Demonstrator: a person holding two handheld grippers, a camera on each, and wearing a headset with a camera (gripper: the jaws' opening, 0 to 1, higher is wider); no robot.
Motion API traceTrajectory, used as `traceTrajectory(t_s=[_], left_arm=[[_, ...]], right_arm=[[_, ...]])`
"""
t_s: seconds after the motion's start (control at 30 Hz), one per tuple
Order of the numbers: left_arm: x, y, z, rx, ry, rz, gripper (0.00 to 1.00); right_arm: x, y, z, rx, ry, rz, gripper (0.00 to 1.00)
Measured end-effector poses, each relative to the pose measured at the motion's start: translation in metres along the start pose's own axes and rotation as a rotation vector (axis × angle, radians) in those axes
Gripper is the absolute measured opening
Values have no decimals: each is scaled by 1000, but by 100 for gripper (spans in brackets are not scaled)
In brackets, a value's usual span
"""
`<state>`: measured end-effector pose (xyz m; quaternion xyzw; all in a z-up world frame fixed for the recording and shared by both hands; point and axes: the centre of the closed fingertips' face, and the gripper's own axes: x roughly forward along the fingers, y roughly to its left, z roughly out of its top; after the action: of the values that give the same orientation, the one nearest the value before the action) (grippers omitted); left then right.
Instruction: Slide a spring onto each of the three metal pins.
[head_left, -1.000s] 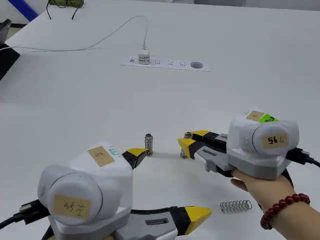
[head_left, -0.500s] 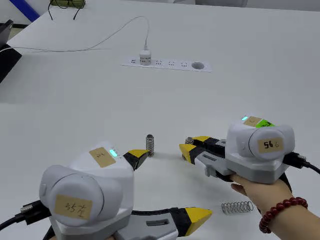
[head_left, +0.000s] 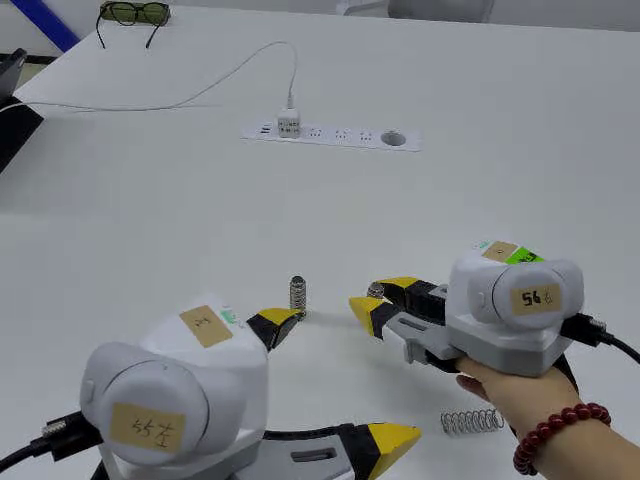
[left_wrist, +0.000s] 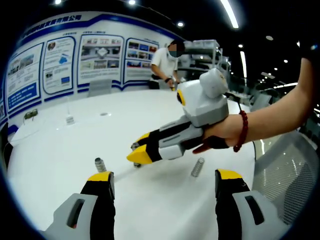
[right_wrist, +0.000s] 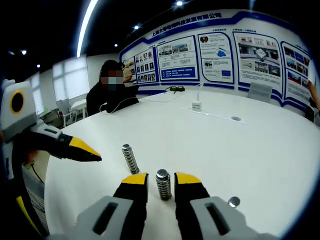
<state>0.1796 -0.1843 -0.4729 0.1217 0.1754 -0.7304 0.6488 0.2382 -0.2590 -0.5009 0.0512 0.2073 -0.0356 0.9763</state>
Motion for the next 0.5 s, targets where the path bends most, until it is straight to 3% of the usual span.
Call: traceTrajectory(t_s=[0.23,0.5], left_arm=[[1,-4,3,11,-13,-11,82],[3,-10,6,29,-18,-25,81]], right_arm=[[-10,3,14,-5,-24,8,30],[-29,-1,33,40,-72,1,35]])
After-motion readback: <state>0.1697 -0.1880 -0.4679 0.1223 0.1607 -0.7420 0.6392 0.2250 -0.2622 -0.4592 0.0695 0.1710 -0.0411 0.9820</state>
